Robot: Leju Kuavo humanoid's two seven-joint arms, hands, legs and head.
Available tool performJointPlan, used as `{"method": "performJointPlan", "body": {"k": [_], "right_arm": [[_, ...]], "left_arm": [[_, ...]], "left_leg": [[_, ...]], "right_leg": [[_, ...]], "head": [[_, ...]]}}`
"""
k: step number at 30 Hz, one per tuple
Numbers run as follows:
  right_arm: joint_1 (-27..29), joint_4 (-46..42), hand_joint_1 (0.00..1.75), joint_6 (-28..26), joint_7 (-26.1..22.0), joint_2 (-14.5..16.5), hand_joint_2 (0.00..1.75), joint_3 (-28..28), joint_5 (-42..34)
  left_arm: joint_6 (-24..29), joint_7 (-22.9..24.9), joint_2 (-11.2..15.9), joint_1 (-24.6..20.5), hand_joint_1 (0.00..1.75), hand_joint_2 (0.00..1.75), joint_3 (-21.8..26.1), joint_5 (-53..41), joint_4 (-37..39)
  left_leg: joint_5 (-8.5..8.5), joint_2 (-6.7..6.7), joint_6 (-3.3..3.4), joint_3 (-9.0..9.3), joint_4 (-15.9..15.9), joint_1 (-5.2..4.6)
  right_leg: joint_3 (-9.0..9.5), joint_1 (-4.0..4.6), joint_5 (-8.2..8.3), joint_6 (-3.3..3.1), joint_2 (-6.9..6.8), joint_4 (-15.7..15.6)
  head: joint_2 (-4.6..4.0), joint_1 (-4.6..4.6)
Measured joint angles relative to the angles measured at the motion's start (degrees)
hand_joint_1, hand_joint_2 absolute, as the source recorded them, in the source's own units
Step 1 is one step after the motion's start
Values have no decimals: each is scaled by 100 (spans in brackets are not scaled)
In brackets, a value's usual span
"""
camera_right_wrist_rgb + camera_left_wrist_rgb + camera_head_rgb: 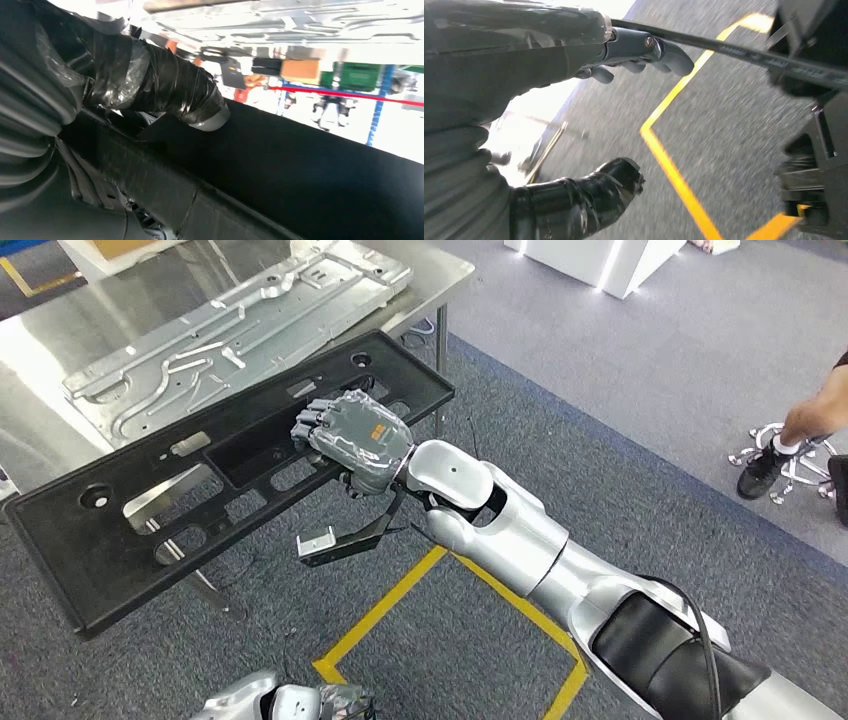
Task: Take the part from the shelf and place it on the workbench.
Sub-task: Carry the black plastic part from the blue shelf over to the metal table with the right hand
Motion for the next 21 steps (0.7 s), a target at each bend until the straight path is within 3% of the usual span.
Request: {"method": "performJointPlan", "body": {"k": [5,7,8,10,11,12,13,15,17,19,20,21], "right_arm": [[-5,18,175,-5,-2,-1,175,0,4],[-8,40,175,-9,-7,-1,175,0,9],[-30,54,175,-11,-10,1,175,0,13],[-148,73,175,-28,-15,15,175,0,20],[-207,77,175,-36,-16,29,175,0,22],[-249,78,175,-43,-16,45,175,0,24],[-257,78,175,-43,-16,58,175,0,25],[-282,79,175,-44,-16,67,175,0,27],[-298,91,175,-48,-7,45,175,0,45],[-297,116,175,-51,26,22,175,2,99],[-300,130,175,-55,46,20,175,4,138],[-311,142,175,-60,67,18,175,6,174]], "left_arm": [[-26,-5,1,-5,0,175,0,30,13],[-49,-10,1,-13,0,175,0,59,26],[-63,-15,1,-34,0,175,1,74,38],[-80,-23,-7,-153,0,175,2,92,56],[-85,-25,-10,-212,0,175,2,97,67],[-86,-27,-13,-257,0,175,2,98,74],[-86,-29,-15,-262,0,175,3,98,82],[-89,-33,-28,-279,0,175,3,98,95],[-95,-29,-65,-297,0,175,3,98,101],[-110,-20,-101,-292,0,175,2,100,102],[-124,-17,-109,-290,0,175,2,98,103],[-138,-16,-113,-288,0,175,2,96,104]], "left_leg": [[-106,23,-9,-89,250,1],[-161,47,-51,-163,475,6],[-50,114,-107,-47,315,20],[305,430,-145,491,-611,-10],[482,553,-139,757,-1100,-29],[544,600,-86,887,-1356,-60],[579,524,-47,906,-1402,-39],[663,382,40,959,-1500,3],[708,259,93,968,-1520,19],[706,131,106,932,-1463,12],[698,68,104,908,-1421,11],[683,13,93,882,-1369,16]], "right_leg": [[13,0,-7,-4,-45,2],[27,-5,-20,-6,-119,10],[36,-12,-33,0,-200,22],[66,-9,-50,51,-428,36],[84,-6,-53,84,-548,36],[112,0,-47,121,-646,20],[120,-4,-65,152,-643,23],[53,-30,-262,184,-360,243],[-212,-41,-661,178,31,924],[-492,-25,-923,175,158,1603],[-523,-23,-915,175,171,1691],[-438,-28,-802,175,173,1540]], "head": [[0,-1],[0,-2],[0,-3],[0,-4],[0,-4],[0,-5],[0,-3],[0,-4],[0,-4],[0,-2],[0,-3],[0,-2]]}}
